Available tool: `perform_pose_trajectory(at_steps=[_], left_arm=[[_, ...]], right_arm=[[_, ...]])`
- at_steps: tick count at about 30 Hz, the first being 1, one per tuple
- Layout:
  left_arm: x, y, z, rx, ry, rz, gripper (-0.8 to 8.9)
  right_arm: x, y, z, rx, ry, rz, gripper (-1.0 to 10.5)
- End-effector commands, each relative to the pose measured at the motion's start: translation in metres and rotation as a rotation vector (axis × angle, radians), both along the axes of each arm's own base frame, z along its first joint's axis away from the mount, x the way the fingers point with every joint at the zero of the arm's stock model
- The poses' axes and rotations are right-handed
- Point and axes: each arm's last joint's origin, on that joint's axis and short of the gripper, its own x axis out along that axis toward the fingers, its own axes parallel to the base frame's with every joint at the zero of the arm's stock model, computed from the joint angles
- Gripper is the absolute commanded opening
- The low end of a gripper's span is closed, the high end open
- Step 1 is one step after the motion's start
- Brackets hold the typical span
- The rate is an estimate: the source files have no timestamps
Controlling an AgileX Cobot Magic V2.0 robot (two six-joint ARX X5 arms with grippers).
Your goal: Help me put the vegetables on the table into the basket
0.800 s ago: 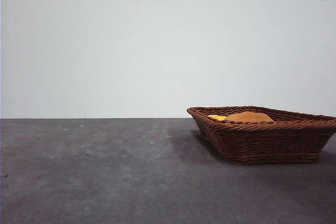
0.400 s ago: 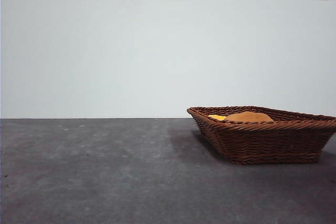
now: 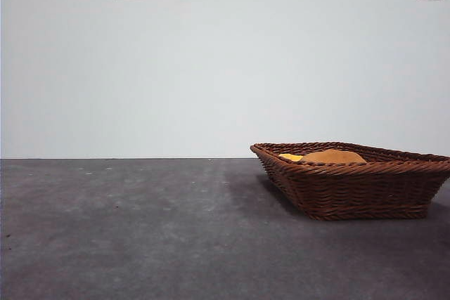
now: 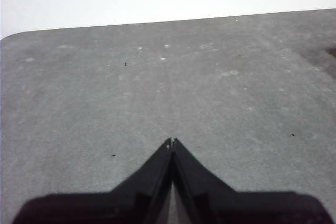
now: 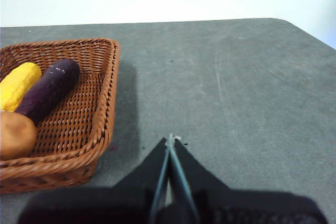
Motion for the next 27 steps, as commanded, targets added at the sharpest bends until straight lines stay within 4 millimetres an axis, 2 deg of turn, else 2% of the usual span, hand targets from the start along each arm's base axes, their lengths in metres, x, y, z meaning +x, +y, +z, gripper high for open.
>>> perform_pose_trajectory(at_steps=[1,15,27], left_arm=[[0.001,0.0,-0.003,0.004,0.005,-0.003,-0.03],[0.001,0.0,-0.003,0.005,0.005,-0.003,-0.03],[0.007,-0.004,-0.016,0.011,0.169,-0.049,-0.03]], right_arm=[[0.0,0.0,-0.002,-0.01,0.009,0.001,-0.2],[0.001,0.0,-0.004,-0.01,0.034,0.001,-0.2],[0.003,0.0,-0.007,-0.01,0.071,-0.002,-0.2]])
